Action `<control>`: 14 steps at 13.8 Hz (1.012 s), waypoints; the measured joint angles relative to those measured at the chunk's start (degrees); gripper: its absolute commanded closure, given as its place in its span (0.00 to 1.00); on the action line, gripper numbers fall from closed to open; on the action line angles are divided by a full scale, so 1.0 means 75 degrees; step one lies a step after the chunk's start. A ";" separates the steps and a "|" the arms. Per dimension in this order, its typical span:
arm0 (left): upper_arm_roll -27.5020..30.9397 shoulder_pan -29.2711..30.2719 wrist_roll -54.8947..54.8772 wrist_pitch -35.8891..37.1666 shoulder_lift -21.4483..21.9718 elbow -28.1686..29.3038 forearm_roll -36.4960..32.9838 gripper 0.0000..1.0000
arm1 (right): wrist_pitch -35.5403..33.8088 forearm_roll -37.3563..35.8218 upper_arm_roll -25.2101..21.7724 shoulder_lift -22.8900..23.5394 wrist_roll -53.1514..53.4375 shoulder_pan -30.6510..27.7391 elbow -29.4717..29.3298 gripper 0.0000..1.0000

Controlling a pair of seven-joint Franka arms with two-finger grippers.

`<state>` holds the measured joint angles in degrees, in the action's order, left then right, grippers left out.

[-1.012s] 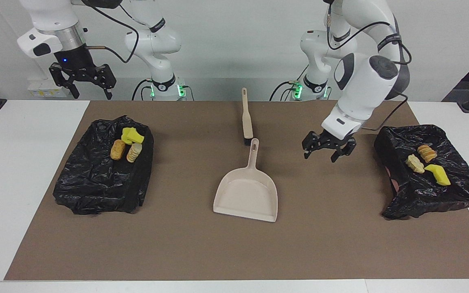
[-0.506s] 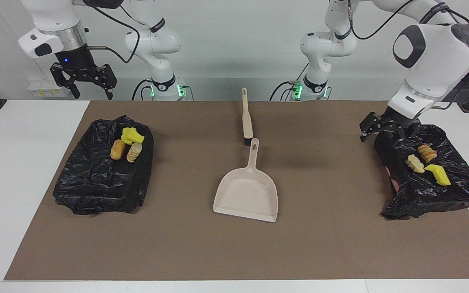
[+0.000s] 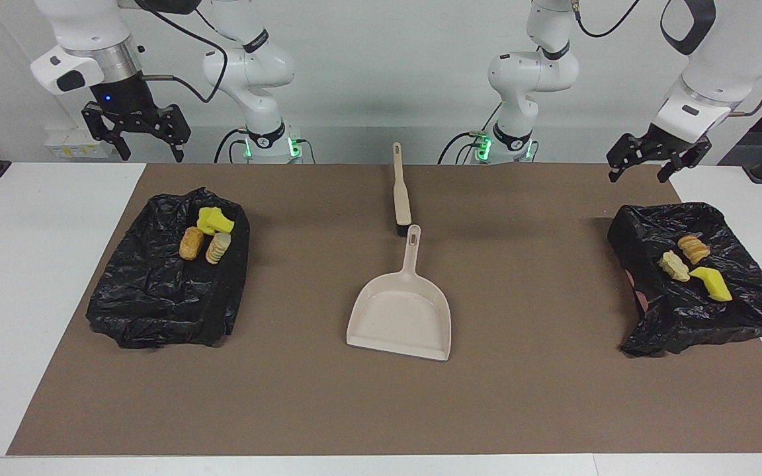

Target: Sweep and dump trash in bin

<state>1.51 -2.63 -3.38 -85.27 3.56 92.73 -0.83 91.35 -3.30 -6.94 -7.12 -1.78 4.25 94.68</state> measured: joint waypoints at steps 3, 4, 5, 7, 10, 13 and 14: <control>-0.0021 -0.0001 0.0013 0.0090 0.0138 0.0161 -0.0006 0.00 | 0.0000 0.0000 0.0000 0.0000 0.0000 0.0000 0.0000 0.00; -0.0025 -0.0001 0.0013 0.0084 0.0140 0.0218 -0.0006 0.00 | 0.0000 0.0000 0.0000 0.0000 0.0000 0.0000 0.0000 0.00; -0.0032 -0.0001 0.0012 0.0078 0.0140 0.0255 -0.0005 0.00 | 0.0000 0.0000 0.0000 0.0000 0.0000 0.0000 0.0000 0.00; -0.0051 -0.0002 0.0012 0.0048 0.0141 0.0276 -0.0005 0.00 | 0.0000 0.0000 0.0000 0.0000 0.0000 0.0000 0.0000 0.00; -0.0077 -0.0004 0.0012 -0.0043 0.0147 0.0278 -0.0005 0.00 | 0.0000 0.0000 0.0000 0.0000 0.0000 0.0000 0.0000 0.00; -0.0095 -0.0006 0.0005 -0.0395 0.0128 0.0291 0.0039 0.00 | -0.0075 0.0029 0.0000 0.0001 0.0000 0.0000 0.0000 0.00; -0.0096 -0.0007 0.0006 -0.0410 0.0104 0.0291 0.0087 0.00 | -0.0183 0.0076 0.0000 0.0001 0.0000 0.0000 0.0000 0.00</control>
<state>0.79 -2.68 -3.34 -88.35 4.34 94.92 -0.18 89.98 -2.74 -6.94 -7.12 -1.78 4.26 94.68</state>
